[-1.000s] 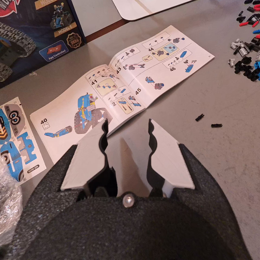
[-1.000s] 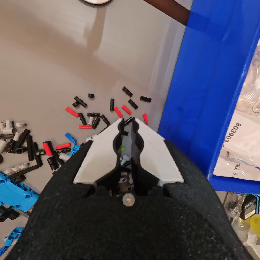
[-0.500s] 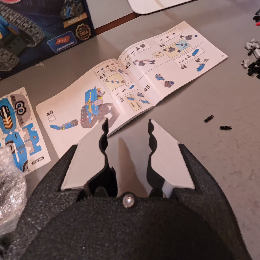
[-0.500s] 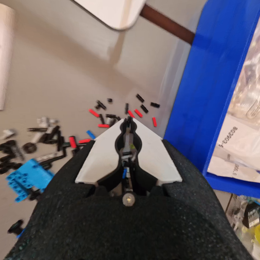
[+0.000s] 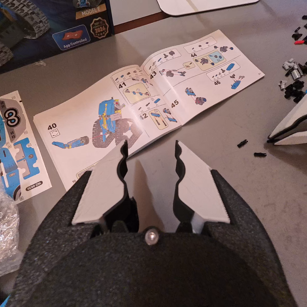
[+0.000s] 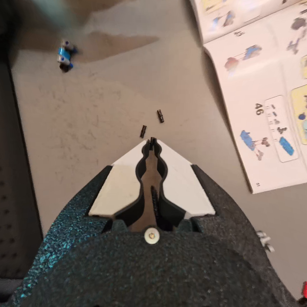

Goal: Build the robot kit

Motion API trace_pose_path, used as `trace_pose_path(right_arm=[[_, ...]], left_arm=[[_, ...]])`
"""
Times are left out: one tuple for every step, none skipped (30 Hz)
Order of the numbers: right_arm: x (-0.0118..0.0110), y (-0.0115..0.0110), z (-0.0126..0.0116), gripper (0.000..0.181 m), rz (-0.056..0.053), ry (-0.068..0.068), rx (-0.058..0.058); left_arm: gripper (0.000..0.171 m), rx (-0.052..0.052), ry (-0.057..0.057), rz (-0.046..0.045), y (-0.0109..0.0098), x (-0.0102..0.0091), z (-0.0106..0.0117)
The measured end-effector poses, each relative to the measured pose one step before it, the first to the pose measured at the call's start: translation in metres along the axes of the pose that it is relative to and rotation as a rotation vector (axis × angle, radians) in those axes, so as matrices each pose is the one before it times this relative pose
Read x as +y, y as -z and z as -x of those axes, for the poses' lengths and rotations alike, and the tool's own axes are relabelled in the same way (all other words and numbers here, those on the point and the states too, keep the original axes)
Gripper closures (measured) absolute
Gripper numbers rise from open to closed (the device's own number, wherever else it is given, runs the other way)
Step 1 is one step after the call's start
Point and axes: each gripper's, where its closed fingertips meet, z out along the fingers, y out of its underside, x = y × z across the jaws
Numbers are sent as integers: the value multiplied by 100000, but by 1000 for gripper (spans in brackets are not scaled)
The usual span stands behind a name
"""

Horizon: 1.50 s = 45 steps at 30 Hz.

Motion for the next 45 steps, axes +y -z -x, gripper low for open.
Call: trace_pose_path(right_arm=[[283,-300,-24,176,1667,710,506],[285,-255,-75,176,1690,369,514],[299,-230,-171,176,1451,158,886],[213,-178,-179,176,846,-101,968],[-274,111,33,173,-2030,-154,-315],[-143,319,-78,165,-1301,-537,196],[121,701,-139,158,-23,-1232,273],[343,1212,-590,151,-37,-2007,2685],[337,1703,-1088,147,-1842,-3130,5201],[424,2009,-1369,147,-2926,-4267,5904],[660,2046,-1653,148,-2573,-5220,6773],[898,1828,-1890,148,-1594,-5818,7516],[1189,1396,-1787,148,-29,-5532,6578],[1454,893,-1477,150,1648,-4489,4680],[1511,488,-1368,150,2817,-3328,4198],[1339,205,-1073,150,2563,-2520,2716],[988,74,-641,150,1310,-2294,2],[669,68,-504,150,286,-2456,-716],[510,109,-560,151,95,-2030,46],[432,107,-420,153,216,-1435,-170],[403,49,-227,155,562,-1207,-661],[325,-4,-289,155,454,-977,350],[315,-78,5,155,708,-1063,-1077],[317,-206,481,155,1107,-822,-3569],[294,-275,560,155,1205,82,-3479],[387,-305,332,155,1959,257,-1847],[483,-253,43,155,2654,-226,-290],[504,-152,-120,155,2664,-788,469],[479,-57,-128,155,2283,-904,385],[299,75,-221,155,1005,-756,850],[124,179,-319,155,-148,-640,1506],[71,230,-235,157,-504,-1040,783],[121,175,-52,158,-180,-938,-247],[228,41,-77,160,717,-439,274],[361,-120,-157,161,1802,-126,1256],[339,-206,0,161,1966,304,516],[130,-193,-5,161,1020,675,426],[46,-137,-48,161,634,270,334],[28,-71,27,161,455,24,-327],[30,-51,132,163,44,-28,-1012],[48,-37,187,164,4,46,-1327],[94,12,-65,164,466,210,198],[173,97,-469,164,643,-138,2571],[101,224,-634,164,-128,-458,3253],[-148,316,-593,164,-1783,-250,2863]], left_arm=[[115,98,-735,21,-10,-13,-124],[115,199,-697,-170,6,-55,-135],[115,42,-669,-232,2,-51,-86],[115,-111,-541,-144,-19,-25,-38],[115,-101,-277,168,-35,36,-10],[115,15,-16,401,-31,69,-10],[115,196,66,136,-7,31,-41],[115,250,70,-210,35,-50,-69],[115,154,59,-434,52,-107,-37],[115,136,48,-386,41,-100,-31],[115,112,139,-164,9,-59,9],[115,145,314,-7,-8,-10,15],[115,315,400,192,-33,36,-30],[115,369,238,307,-31,63,-79],[115,127,-156,135,-18,11,-82],[115,-123,-500,-100,-4,-46,-69],[115,-112,-568,-81,-10,-37,-65],[115,-45,-347,52,-27,-18,-51],[115,4,-5,196,-55,32,-14],[115,69,157,295,-34,72,-12],[115,52,41,279,-28,76,-5],[115,-193,-56,120,-5,31,31],[115,-278,-70,-68,5,-29,56],[115,-143,50,-181,-1,-56,41],[115,-3,273,-91,-12,-20,48],[115,64,373,116,-31,18,39],[115,29,271,249,-31,69,36],[115,-46,4,193,0,69,1],[115,-123,-270,26,10,-1,-18],[115,-149,-403,-119,-1,-48,-31],[115,-102,-331,-51,-8,-36,-29],[115,-62,-127,79,-29,-8,-1],[115,39,89,280,-51,55,-7],[115,142,79,489,-57,105,-20],[115,-20,-195,423,-36,108,-20],[115,-316,-446,192,-27,31,1],[115,-345,-439,55,-13,-8,13],[115,-147,-251,12,-20,-18,16],[115,34,20,39,-25,-7,4],[115,149,244,201,-31,39,13],[114,126,197,291,-16,74,-9],[114,-8,-119,152,12,37,-16],[114,-193,-361,-72,29,-32,-15],[115,-196,-348,-234,32,-83,-12],[115,63,-235,-203,1,-55,-43]])
